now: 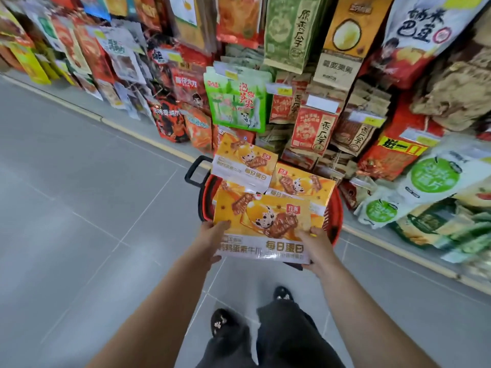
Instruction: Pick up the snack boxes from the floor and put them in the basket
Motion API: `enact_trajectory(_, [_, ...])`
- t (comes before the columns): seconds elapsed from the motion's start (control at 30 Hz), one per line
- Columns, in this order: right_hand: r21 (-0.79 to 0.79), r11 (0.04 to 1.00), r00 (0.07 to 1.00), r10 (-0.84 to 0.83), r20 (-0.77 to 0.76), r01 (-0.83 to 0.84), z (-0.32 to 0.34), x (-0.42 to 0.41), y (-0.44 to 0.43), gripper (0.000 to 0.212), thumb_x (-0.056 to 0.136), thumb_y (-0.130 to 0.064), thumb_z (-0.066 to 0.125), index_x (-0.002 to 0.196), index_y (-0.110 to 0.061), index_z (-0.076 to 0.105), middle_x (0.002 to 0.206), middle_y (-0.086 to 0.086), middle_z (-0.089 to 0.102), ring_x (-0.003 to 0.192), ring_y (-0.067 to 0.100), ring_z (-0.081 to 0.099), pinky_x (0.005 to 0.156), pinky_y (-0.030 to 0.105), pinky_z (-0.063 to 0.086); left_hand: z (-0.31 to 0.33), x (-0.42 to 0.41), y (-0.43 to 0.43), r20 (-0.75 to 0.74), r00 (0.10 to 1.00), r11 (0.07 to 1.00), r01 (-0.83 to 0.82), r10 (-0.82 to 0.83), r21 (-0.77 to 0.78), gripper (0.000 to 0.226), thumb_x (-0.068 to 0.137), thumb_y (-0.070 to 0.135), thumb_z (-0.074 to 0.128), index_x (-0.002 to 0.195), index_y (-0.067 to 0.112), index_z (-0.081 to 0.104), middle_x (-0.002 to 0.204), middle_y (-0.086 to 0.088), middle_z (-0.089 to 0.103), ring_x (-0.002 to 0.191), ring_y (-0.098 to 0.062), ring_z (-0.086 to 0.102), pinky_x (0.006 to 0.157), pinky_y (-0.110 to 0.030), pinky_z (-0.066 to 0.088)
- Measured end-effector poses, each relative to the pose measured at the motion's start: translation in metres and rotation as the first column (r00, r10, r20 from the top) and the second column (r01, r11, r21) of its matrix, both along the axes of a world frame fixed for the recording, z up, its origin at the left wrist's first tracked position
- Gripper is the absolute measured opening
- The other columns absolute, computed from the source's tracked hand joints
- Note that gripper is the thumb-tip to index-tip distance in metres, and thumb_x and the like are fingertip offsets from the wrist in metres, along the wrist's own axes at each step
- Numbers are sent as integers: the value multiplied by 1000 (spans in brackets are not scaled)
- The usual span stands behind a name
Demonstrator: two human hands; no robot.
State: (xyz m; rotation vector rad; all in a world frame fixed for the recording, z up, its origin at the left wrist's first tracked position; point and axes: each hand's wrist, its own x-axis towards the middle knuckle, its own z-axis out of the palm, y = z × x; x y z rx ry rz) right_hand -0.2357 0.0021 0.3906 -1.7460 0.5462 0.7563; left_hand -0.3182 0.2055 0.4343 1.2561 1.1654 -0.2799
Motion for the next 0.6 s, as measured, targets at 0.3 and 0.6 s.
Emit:
enact_trajectory(0.3, [-60, 974, 974, -215, 66, 219, -8, 102, -35, 12, 82, -21, 62, 90, -24, 54, 96, 10, 70, 86, 28, 68, 89, 49, 52, -21, 137, -23, 15, 970, 970, 244, -244, 11, 68, 74, 41, 61, 134, 19, 39, 119, -11, 59, 107, -33, 59, 92, -51, 51])
enact_trajectory(0.6, [-189, 929, 944, -293, 151, 319, -53, 209, -46, 24, 76, -12, 61, 100, -16, 58, 83, 4, 66, 70, 16, 62, 61, 30, 45, -75, 265, -44, -156, 933, 936, 340, -325, 89, 64, 81, 40, 60, 136, 18, 36, 122, -12, 53, 113, -35, 51, 101, -50, 43])
